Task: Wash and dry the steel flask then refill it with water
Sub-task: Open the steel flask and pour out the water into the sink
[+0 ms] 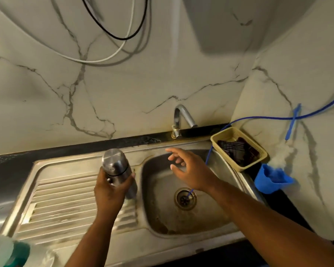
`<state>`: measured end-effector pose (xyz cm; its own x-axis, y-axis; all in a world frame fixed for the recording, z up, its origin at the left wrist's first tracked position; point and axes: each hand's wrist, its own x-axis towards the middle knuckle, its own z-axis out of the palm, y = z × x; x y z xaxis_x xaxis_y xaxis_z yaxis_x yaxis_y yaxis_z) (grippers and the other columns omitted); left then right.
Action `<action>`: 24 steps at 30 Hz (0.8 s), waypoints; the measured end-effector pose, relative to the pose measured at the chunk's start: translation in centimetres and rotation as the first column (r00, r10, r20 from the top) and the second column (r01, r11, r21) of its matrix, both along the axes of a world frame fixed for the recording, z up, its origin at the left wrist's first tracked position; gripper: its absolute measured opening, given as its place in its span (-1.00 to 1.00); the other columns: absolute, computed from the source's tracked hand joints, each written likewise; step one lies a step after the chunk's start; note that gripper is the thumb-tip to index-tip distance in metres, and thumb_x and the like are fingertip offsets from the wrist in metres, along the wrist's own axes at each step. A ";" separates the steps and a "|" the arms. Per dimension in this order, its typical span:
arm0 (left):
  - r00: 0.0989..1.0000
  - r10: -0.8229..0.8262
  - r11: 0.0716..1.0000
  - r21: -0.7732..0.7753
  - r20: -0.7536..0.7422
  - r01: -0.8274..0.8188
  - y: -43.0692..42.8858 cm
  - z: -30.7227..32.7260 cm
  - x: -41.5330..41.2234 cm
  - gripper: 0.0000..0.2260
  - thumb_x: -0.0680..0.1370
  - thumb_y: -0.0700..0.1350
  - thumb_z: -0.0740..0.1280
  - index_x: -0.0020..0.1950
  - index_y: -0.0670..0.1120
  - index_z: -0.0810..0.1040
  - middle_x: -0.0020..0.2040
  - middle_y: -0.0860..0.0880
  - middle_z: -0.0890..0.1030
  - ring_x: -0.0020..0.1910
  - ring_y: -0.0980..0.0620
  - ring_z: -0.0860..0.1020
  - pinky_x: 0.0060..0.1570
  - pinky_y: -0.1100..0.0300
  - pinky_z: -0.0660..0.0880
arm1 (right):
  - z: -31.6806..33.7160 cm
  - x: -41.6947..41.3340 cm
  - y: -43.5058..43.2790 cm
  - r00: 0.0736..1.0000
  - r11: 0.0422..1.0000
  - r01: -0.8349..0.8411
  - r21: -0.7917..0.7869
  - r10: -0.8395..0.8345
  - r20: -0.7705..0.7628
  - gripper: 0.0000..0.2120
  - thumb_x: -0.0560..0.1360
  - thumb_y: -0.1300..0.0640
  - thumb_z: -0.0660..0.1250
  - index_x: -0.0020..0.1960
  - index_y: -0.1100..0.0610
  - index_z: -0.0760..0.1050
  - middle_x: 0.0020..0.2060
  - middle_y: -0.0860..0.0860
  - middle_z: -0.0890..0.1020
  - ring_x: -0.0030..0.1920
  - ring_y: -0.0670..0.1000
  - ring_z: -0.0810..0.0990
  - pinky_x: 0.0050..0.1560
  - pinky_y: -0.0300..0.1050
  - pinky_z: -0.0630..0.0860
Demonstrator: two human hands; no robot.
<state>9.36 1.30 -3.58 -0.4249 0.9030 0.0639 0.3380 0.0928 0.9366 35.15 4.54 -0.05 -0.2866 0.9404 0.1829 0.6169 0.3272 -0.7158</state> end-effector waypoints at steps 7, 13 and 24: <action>0.995 -0.092 0.992 -0.087 0.035 0.094 1.3 -3.5 10.3 -0.42 0.31 -0.07 0.67 0.26 0.02 0.52 0.06 0.07 0.63 0.01 0.10 0.60 -0.06 0.25 0.50 | -4.5 5.6 3.3 0.994 0.988 -0.056 -0.144 0.041 -0.104 -0.51 0.57 0.07 0.40 0.46 -0.16 0.41 0.11 -0.20 0.61 0.06 -0.15 0.58 0.00 -0.30 0.54; 0.989 -0.128 0.982 -0.131 0.070 0.136 3.4 -9.9 14.0 -0.42 0.28 -0.12 0.67 0.25 -0.03 0.55 0.05 0.08 0.68 0.01 0.25 0.63 -0.06 0.38 0.55 | -13.1 7.3 5.3 0.967 0.988 -0.035 -0.151 -0.005 -0.257 -0.56 0.60 0.16 0.37 0.44 -0.07 0.45 0.07 -0.15 0.65 0.03 -0.06 0.63 -0.09 -0.33 0.51; 0.980 -0.193 0.981 0.003 -0.052 0.193 4.9 -16.5 13.9 -0.40 0.19 0.12 0.66 0.17 0.05 0.59 -0.01 0.12 0.71 -0.01 0.22 0.67 0.02 0.21 0.59 | -21.6 7.0 6.2 0.913 0.997 0.079 -0.001 -0.073 -0.401 -0.51 0.56 0.24 0.38 0.44 -0.06 0.42 -0.05 -0.09 0.63 -0.28 -0.07 0.54 -0.16 -0.17 0.55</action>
<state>23.22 6.18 -20.07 -0.2385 0.9670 0.0892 0.3966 0.0132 0.9179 42.20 10.70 -21.70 -0.1139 0.9528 0.2814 0.3035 0.3031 -0.9033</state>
